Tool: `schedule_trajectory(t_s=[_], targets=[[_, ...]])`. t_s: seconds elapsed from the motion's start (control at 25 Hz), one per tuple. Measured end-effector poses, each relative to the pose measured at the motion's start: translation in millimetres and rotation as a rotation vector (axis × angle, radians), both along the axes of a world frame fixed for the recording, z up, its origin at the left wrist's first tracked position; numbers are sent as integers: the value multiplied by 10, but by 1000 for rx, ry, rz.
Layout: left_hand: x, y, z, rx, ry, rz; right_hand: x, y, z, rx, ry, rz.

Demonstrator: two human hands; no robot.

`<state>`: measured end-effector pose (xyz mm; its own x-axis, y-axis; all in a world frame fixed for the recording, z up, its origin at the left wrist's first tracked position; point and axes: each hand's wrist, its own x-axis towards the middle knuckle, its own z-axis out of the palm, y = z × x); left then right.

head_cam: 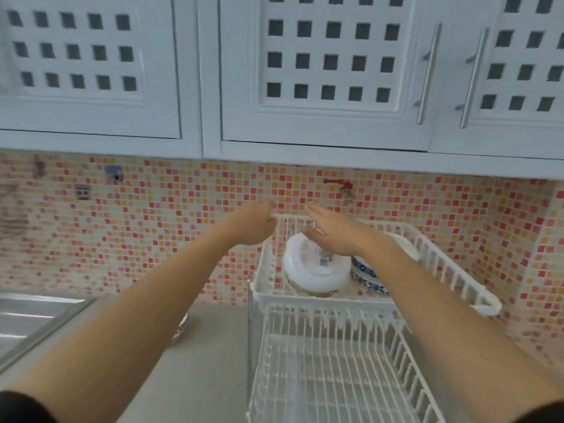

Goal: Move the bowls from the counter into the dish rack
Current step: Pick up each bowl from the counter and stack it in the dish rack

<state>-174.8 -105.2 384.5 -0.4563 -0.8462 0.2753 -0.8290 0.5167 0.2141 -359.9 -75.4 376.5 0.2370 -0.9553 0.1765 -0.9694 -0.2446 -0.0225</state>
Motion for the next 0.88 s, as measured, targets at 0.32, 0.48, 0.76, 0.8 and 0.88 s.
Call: schedule_trajectory(t_s=[0.32, 0.48, 0.76, 0.8, 0.88], targets=[[1994, -69, -555, 138, -69, 287, 2086, -314, -495, -66, -54, 82], [2586, -235, -1072, 237, -23, 404, 2717, -594, -1028, -32, -99, 34], [2986, -741, -2162, 427, -16, 533, 3064, -1339, -2190, 112, -149, -162], [3032, -880, -2326, 451, -3, 555, 3075, -1491, -2351, 132, -158, -188], [3090, -1182, -2625, 505, 45, 598, 3079, -1816, -2660, 194, -182, -242]])
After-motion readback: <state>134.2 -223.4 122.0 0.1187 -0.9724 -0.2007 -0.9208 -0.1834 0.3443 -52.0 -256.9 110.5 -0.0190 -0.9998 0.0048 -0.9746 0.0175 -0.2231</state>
